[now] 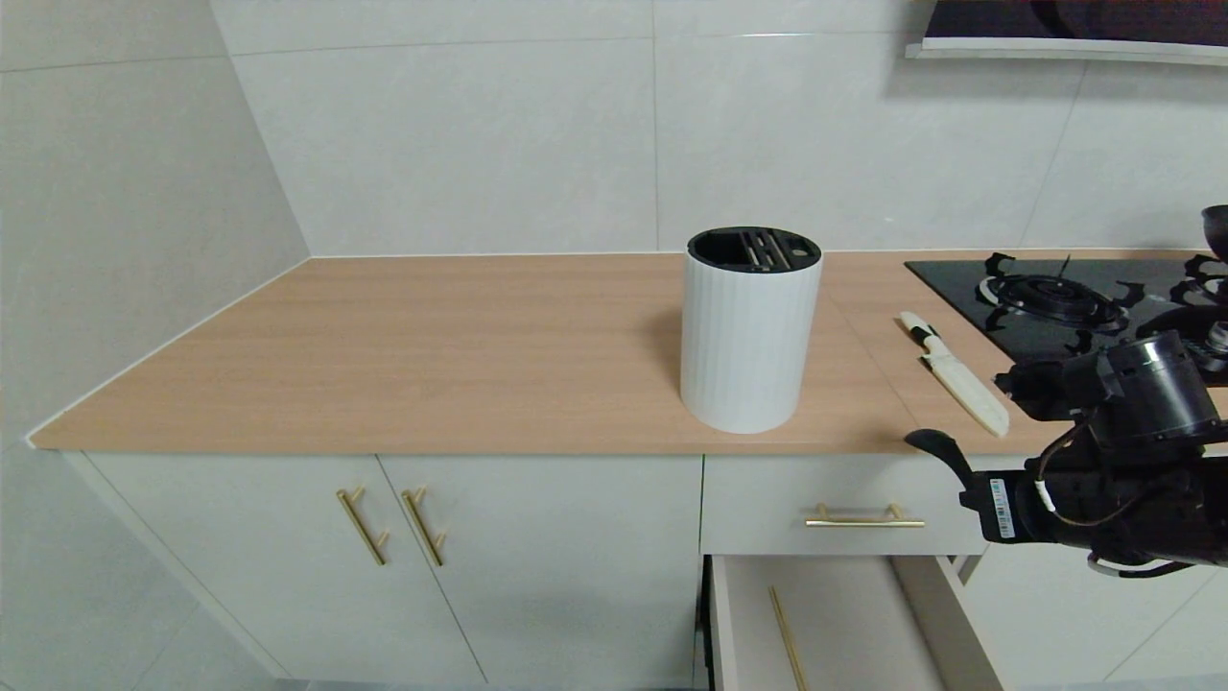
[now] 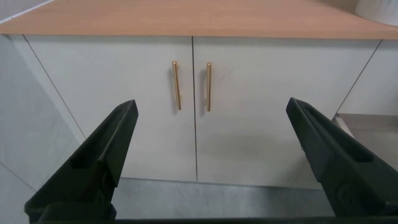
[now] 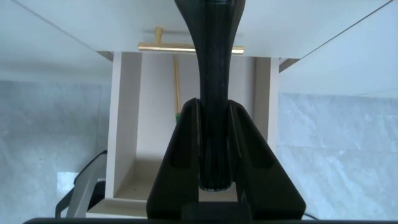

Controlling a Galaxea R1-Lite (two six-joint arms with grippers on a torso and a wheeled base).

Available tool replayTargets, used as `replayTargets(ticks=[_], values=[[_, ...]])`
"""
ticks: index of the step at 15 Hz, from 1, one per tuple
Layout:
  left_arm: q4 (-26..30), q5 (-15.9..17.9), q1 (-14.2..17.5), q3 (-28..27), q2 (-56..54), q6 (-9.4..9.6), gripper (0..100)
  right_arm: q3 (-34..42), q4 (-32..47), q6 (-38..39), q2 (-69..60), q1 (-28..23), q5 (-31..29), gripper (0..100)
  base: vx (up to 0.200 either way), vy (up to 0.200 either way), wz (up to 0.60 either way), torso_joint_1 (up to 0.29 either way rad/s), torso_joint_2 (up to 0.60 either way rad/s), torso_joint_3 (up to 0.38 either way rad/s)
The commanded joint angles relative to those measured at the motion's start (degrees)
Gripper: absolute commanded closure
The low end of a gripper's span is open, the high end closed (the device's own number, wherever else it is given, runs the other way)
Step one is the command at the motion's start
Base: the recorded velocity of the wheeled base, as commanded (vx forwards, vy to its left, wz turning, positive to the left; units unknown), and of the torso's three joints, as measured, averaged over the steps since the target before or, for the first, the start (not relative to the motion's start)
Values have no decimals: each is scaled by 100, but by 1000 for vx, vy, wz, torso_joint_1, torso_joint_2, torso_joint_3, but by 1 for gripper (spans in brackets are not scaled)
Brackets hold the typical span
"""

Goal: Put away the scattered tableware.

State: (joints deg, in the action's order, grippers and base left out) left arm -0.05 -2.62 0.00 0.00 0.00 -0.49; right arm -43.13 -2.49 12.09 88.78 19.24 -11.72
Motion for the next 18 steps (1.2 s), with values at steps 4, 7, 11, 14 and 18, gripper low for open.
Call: replayTargets(ticks=[4,7,11,14,18], values=[[-4,-2,0,0,0,-4,0,156,11,-67,-265,265,108,100,0,0,0,0,0,0],[-4,-2,0,0,0,-4,0,296,3,-84,-300,441,222,100,0,0,0,0,0,0],[-4,-10,0,0,0,-4,0,393,-6,-207,-274,511,222,100,0,0,0,-63,139,89],[-4,-2,0,0,0,-4,0,393,3,-216,-283,511,222,100,0,0,0,-188,460,258],[-4,-2,0,0,0,-4,0,393,3,-225,-256,511,205,100,0,0,0,-193,487,284]])
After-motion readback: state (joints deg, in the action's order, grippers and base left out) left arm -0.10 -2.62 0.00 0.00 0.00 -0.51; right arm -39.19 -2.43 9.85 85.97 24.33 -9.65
